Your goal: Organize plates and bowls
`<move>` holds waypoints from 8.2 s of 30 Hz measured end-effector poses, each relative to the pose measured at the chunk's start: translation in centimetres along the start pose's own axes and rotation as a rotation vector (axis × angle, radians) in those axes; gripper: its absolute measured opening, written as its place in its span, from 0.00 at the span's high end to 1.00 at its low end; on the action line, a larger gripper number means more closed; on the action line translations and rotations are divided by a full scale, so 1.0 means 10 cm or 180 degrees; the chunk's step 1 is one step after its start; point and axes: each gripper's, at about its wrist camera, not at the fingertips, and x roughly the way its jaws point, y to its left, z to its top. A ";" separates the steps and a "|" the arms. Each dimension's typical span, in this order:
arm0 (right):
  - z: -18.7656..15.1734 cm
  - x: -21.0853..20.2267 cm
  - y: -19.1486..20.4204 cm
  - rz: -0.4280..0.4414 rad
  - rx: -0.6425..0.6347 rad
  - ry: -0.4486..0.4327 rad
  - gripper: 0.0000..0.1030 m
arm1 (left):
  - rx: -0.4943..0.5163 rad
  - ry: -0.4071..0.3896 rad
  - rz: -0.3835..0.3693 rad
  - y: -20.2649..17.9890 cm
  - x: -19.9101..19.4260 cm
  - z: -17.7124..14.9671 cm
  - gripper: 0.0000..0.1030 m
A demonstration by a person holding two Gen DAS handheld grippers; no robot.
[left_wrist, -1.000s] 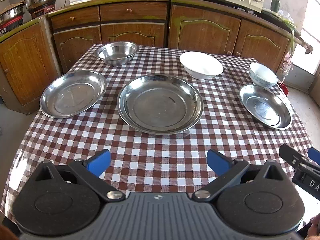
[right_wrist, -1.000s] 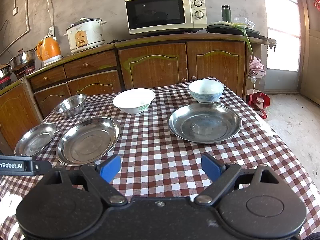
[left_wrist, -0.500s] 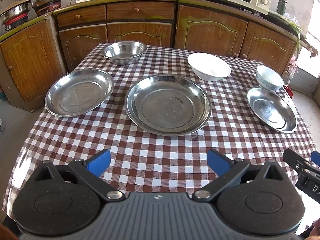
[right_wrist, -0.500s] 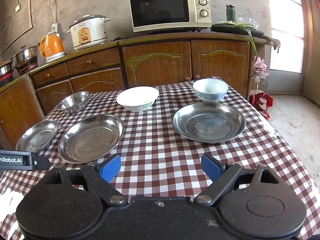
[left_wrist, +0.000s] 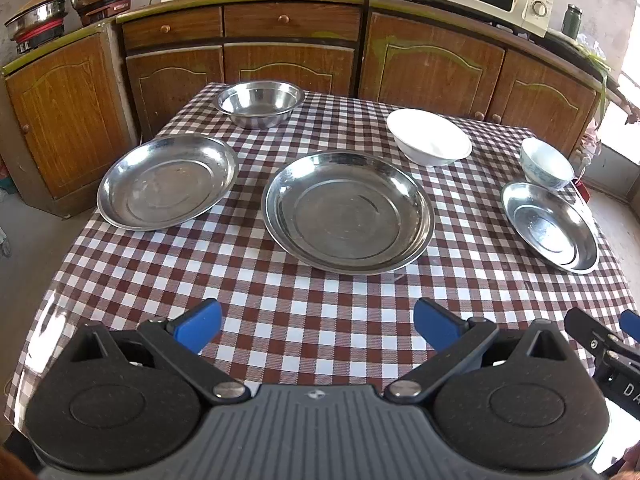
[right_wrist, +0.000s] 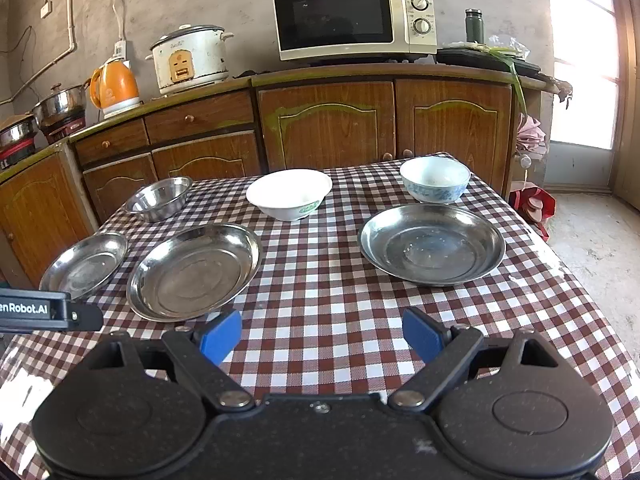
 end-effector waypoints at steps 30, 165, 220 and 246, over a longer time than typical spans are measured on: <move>0.08 0.15 0.47 0.0313 -0.0329 -0.0027 0.00 | -0.0171 -0.0040 0.0168 0.30 0.04 0.04 0.00; 0.75 0.73 1.40 0.0902 -0.0722 0.0100 0.74 | -0.0131 -0.0417 0.0330 0.88 0.28 0.61 0.74; 0.32 0.33 0.18 0.0446 -0.0224 0.0331 0.74 | 0.0250 -0.0304 -0.0125 -0.07 0.18 0.20 0.72; -0.10 0.28 -0.28 0.0219 -0.0111 0.0535 0.74 | 0.0477 -0.0131 -0.0306 -0.44 0.31 -0.22 0.72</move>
